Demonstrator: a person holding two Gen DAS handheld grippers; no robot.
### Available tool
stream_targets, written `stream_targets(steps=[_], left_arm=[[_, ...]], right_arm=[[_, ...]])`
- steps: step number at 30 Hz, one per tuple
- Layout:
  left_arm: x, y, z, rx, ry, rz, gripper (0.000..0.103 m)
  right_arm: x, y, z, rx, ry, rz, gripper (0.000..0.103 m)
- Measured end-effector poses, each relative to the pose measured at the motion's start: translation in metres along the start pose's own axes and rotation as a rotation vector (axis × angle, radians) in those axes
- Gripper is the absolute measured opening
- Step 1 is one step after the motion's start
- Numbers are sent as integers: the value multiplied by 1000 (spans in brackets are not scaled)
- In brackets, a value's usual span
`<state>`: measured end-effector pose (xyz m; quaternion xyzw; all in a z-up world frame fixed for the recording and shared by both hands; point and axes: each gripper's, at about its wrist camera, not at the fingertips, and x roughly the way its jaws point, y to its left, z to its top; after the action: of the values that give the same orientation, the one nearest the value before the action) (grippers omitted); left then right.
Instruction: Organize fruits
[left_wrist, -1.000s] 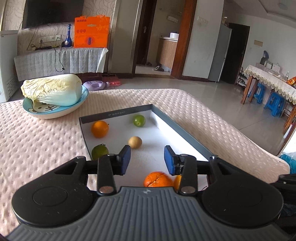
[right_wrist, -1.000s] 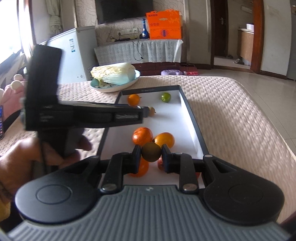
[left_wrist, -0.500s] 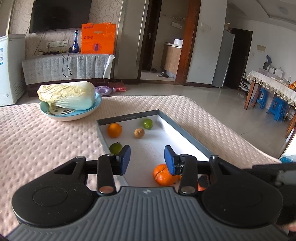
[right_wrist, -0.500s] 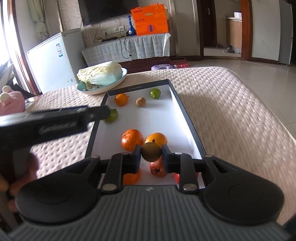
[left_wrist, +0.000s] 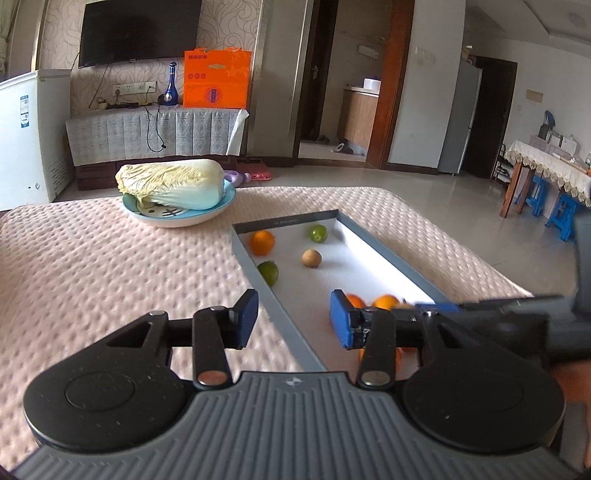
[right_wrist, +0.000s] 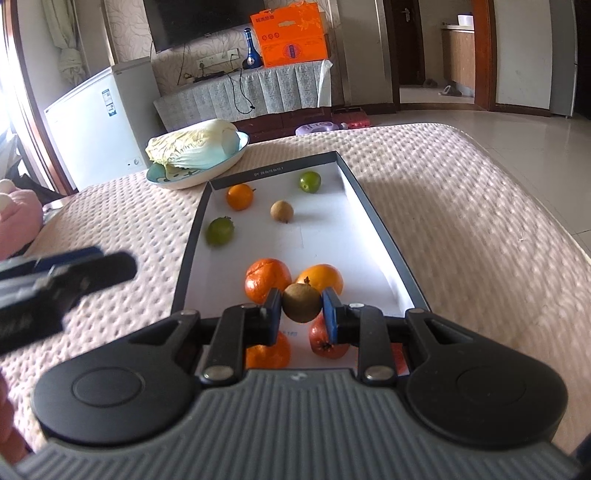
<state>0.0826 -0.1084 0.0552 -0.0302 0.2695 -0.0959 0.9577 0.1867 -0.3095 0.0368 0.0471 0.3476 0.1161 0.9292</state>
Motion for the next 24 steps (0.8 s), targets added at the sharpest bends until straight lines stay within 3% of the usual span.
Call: stream_targets(steps=[19, 24], left_arm=[[-69, 11, -36, 39, 24, 27, 50], [-79, 10, -43, 67, 27, -1, 73]], right_arm=[[2, 16, 1, 10, -31, 8, 27], [4, 17, 1, 14, -30, 3, 28]])
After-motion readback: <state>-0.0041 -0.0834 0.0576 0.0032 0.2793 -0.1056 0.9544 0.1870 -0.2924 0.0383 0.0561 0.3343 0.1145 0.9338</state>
